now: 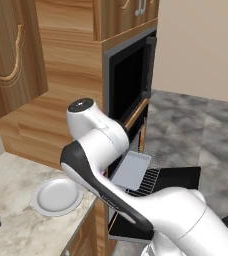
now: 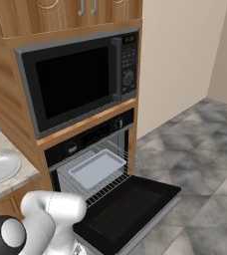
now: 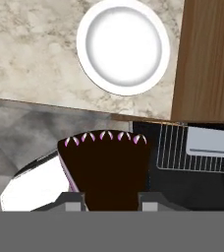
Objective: Take the baked cake out of the oven and place it on the plate for cooling. Then close the oven door.
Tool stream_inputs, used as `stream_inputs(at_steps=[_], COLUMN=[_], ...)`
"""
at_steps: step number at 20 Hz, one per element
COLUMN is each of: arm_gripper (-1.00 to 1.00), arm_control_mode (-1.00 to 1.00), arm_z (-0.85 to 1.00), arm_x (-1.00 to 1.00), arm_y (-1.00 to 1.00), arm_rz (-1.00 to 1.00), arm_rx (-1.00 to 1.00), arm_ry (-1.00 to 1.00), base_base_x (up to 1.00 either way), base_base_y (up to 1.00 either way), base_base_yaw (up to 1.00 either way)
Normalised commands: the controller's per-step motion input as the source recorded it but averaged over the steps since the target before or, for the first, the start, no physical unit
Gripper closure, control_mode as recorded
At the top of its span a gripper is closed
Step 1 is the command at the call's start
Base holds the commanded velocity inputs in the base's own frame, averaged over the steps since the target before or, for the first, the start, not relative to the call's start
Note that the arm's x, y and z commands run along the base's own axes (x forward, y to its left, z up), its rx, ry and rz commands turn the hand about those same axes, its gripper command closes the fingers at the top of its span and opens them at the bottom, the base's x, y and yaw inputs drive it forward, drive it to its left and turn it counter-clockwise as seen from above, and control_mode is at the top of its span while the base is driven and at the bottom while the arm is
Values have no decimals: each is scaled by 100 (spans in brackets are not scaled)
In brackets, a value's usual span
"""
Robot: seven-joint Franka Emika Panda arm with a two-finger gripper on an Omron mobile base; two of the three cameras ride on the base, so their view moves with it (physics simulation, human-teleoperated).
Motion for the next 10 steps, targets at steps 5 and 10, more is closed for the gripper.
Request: stream_inputs(at_steps=[5, 10], arm_gripper=[100, 100], arm_control_mode=[-100, -100], arm_z=[-23, -6], arm_x=[2, 0], arm_y=[0, 0], arm_rz=[0, 0], arm_rx=[1, 7], arm_ry=[0, 0], base_base_x=[0, 0], base_base_y=[0, 0], base_base_yaw=[0, 0])
